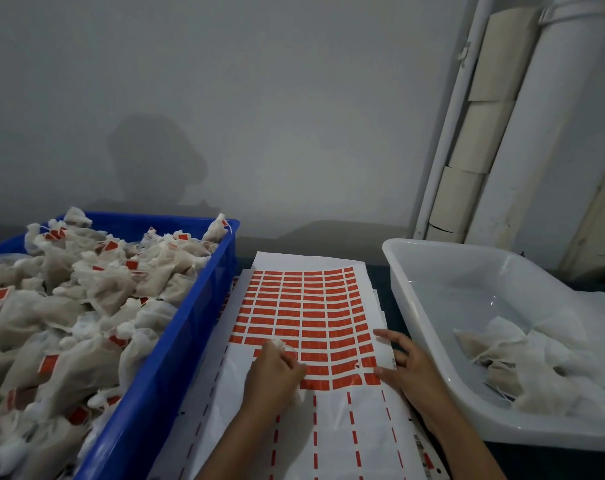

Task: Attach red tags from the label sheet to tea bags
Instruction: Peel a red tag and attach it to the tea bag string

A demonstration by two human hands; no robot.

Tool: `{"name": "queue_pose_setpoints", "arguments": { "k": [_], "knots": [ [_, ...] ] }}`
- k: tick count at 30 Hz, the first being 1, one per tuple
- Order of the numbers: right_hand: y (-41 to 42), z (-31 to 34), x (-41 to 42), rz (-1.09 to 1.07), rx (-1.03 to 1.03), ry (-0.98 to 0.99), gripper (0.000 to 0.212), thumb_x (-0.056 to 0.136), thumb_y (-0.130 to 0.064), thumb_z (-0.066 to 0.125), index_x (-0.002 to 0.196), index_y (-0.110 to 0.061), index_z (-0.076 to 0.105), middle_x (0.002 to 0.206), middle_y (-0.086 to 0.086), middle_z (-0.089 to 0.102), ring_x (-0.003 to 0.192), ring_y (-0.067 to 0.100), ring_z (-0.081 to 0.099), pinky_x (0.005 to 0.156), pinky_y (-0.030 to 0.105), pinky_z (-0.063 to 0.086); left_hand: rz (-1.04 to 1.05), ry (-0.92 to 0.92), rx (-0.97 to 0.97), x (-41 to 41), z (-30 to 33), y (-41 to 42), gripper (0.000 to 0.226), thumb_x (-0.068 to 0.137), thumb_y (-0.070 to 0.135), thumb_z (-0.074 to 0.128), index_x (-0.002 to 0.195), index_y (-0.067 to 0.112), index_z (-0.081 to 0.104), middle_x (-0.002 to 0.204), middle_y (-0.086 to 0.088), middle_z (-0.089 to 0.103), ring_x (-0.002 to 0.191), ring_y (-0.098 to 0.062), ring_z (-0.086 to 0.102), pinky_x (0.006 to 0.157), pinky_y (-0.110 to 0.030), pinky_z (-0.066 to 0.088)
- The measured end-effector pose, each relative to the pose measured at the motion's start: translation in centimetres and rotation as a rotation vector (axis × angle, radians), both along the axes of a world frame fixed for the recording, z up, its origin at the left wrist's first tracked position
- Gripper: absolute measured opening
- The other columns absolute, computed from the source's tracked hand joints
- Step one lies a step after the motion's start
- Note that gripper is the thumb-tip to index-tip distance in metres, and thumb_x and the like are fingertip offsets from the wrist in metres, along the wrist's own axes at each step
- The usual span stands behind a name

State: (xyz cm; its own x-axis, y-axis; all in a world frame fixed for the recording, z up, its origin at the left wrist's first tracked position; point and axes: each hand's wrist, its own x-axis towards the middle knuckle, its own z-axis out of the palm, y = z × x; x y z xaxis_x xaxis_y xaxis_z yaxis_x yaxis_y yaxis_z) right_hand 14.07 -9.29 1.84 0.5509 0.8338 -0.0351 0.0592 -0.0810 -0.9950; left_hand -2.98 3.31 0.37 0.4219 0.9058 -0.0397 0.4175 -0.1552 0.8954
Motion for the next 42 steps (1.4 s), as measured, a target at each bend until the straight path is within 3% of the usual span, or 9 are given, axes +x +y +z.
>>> {"name": "queue_pose_setpoints", "arguments": {
  "k": [5,10,15,26,35,39,42],
  "knots": [
    [-0.1,-0.2,-0.2,0.007,0.031,-0.023,0.046,0.077,-0.011,0.07,0.116,-0.028,0.051,0.108,-0.002,0.066,0.084,0.016,0.07,0.061,0.029,0.057,-0.165,-0.002,0.003,3.9,0.3,-2.2,0.03,0.079,0.029,0.071,0.103,0.023,0.055,0.096,0.015,0.062,0.075,-0.004,0.062,0.062,-0.008,0.047],
    [-0.1,-0.7,-0.2,-0.007,0.031,-0.031,0.043,0.077,-0.014,0.071,0.113,-0.031,0.054,0.107,-0.008,0.065,0.084,0.01,0.069,0.058,0.023,0.055,-0.16,-0.009,0.026,6.4,0.6,-3.1,0.035,0.077,0.033,0.072,0.104,0.02,0.054,0.097,0.01,0.064,0.067,-0.002,0.061,0.054,-0.003,0.042],
    [0.0,-1.0,-0.1,-0.03,0.031,-0.003,0.043,0.076,-0.014,0.071,0.111,-0.034,0.055,0.106,-0.01,0.066,0.084,0.01,0.069,0.059,0.025,0.056,-0.133,-0.071,0.033,6.8,0.2,-3.4,0.031,0.079,0.029,0.071,0.103,0.022,0.052,0.101,0.008,0.065,0.077,-0.006,0.065,0.069,-0.011,0.05],
    [0.0,-1.3,-0.3,-0.089,0.018,-0.013,0.044,0.078,-0.007,0.068,0.111,-0.031,0.052,0.102,-0.008,0.066,0.079,0.01,0.07,0.056,0.025,0.056,-0.171,-0.205,-0.002,5.5,-0.1,-3.7,0.02,0.08,0.022,0.07,0.095,0.018,0.058,0.089,0.014,0.065,0.074,-0.002,0.066,0.058,-0.006,0.048],
    [0.1,-1.2,-0.5,-0.117,0.032,-0.032,0.04,0.08,-0.004,0.066,0.107,-0.029,0.052,0.098,-0.012,0.063,0.073,0.002,0.069,0.052,0.015,0.052,-0.449,-0.039,0.132,4.2,0.5,-4.1,0.025,0.075,0.021,0.074,0.073,0.03,0.051,0.072,0.024,0.056,0.072,-0.003,0.062,0.056,-0.005,0.047],
    [0.2,-1.1,-0.6,-0.135,0.046,-0.044,0.039,0.081,-0.006,0.064,0.109,-0.029,0.05,0.099,-0.011,0.062,0.073,0.002,0.068,0.052,0.014,0.052,-0.611,-0.029,-0.029,3.2,0.6,-4.4,0.023,0.076,0.02,0.072,0.079,0.032,0.053,0.072,0.032,0.059,0.08,0.002,0.062,0.054,-0.002,0.044],
    [0.2,-0.8,-0.8,-0.135,0.054,-0.061,0.04,0.082,-0.01,0.064,0.115,-0.026,0.048,0.107,-0.006,0.061,0.082,0.006,0.066,0.056,0.014,0.054,-0.63,0.002,-0.032,2.8,1.1,-4.5,0.028,0.076,0.025,0.072,0.086,0.034,0.048,0.08,0.031,0.054,0.085,-0.004,0.058,0.057,-0.003,0.045]
  ]
}}
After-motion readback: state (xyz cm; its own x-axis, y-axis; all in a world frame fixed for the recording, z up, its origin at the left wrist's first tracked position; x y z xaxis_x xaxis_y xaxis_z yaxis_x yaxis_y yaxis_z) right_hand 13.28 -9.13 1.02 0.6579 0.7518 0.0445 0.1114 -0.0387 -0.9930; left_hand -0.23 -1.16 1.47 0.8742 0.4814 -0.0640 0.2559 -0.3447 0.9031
